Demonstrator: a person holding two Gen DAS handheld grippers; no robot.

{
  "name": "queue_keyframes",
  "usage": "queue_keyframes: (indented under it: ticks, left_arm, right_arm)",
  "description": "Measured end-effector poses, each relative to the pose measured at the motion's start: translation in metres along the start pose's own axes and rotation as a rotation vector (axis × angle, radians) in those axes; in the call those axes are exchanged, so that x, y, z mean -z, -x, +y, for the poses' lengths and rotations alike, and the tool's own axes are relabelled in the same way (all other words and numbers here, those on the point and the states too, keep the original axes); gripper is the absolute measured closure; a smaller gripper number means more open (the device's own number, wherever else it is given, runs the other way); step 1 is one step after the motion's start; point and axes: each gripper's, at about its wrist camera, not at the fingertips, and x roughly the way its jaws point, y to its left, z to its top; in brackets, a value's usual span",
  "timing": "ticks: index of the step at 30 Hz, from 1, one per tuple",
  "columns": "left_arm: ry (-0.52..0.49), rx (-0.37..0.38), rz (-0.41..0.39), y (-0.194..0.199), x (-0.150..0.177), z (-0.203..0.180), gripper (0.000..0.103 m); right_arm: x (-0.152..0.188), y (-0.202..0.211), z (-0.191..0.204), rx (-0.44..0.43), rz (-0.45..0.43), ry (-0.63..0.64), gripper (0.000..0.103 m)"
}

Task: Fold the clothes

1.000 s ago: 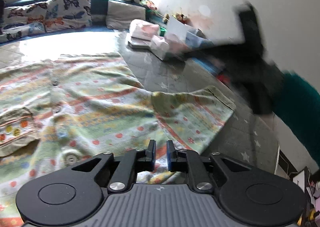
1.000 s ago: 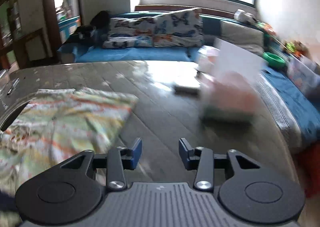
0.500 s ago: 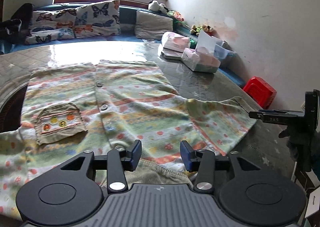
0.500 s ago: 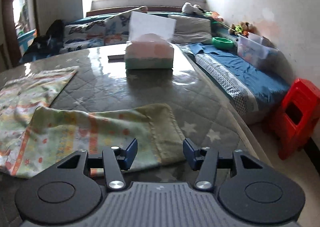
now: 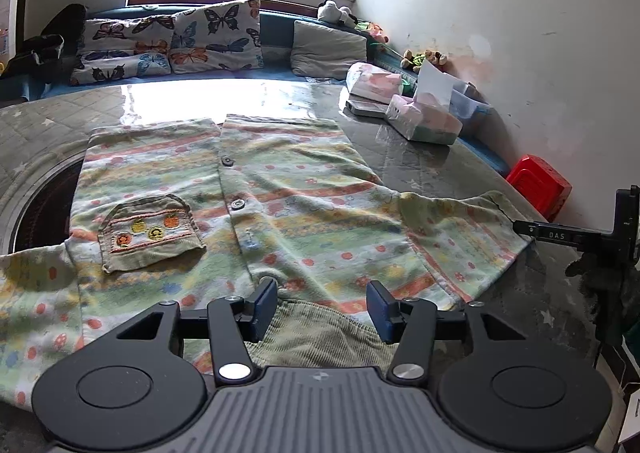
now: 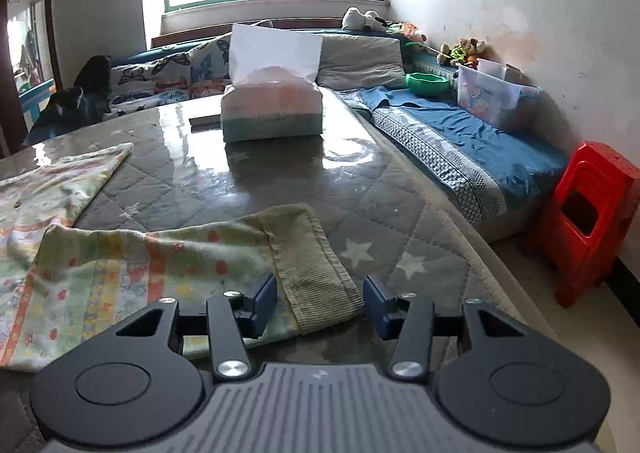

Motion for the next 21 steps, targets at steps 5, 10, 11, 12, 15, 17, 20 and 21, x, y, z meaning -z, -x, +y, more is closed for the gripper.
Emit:
queue_keyframes:
  ticks: [5, 10, 11, 12, 15, 17, 20, 21]
  left_arm:
    - [0.016, -0.01, 0.003, 0.0, 0.001, 0.004, 0.05]
    - [0.028, -0.022, 0.004, 0.0, 0.002, 0.008, 0.049]
    - [0.03, -0.026, 0.004, 0.0, 0.002, 0.009, 0.049]
    - [0.032, -0.032, 0.005, 0.0, 0.003, 0.01, 0.049]
    - [0.043, -0.05, 0.001, 0.003, 0.004, 0.016, 0.049]
    - [0.057, -0.058, -0.005, 0.006, 0.006, 0.022, 0.048]
    - [0.073, -0.064, -0.015, 0.011, 0.008, 0.029, 0.048]
    - [0.077, -0.065, -0.018, 0.013, 0.008, 0.031, 0.048]
  right_arm:
    - [0.001, 0.005, 0.001, -0.045, 0.002, -0.042, 0.09]
    - [-0.004, 0.018, 0.004, -0.091, -0.034, -0.108, 0.094]
    - [-0.007, 0.023, 0.006, -0.102, -0.047, -0.111, 0.094]
    - [-0.01, 0.028, 0.008, -0.113, -0.06, -0.114, 0.094]
    - [-0.025, 0.046, 0.019, -0.154, -0.104, -0.111, 0.094]
    - [-0.036, 0.059, 0.027, -0.184, -0.135, -0.105, 0.094]
    - [-0.054, 0.08, 0.048, -0.237, -0.181, -0.071, 0.094]
    - [-0.059, 0.087, 0.056, -0.254, -0.195, -0.055, 0.094]
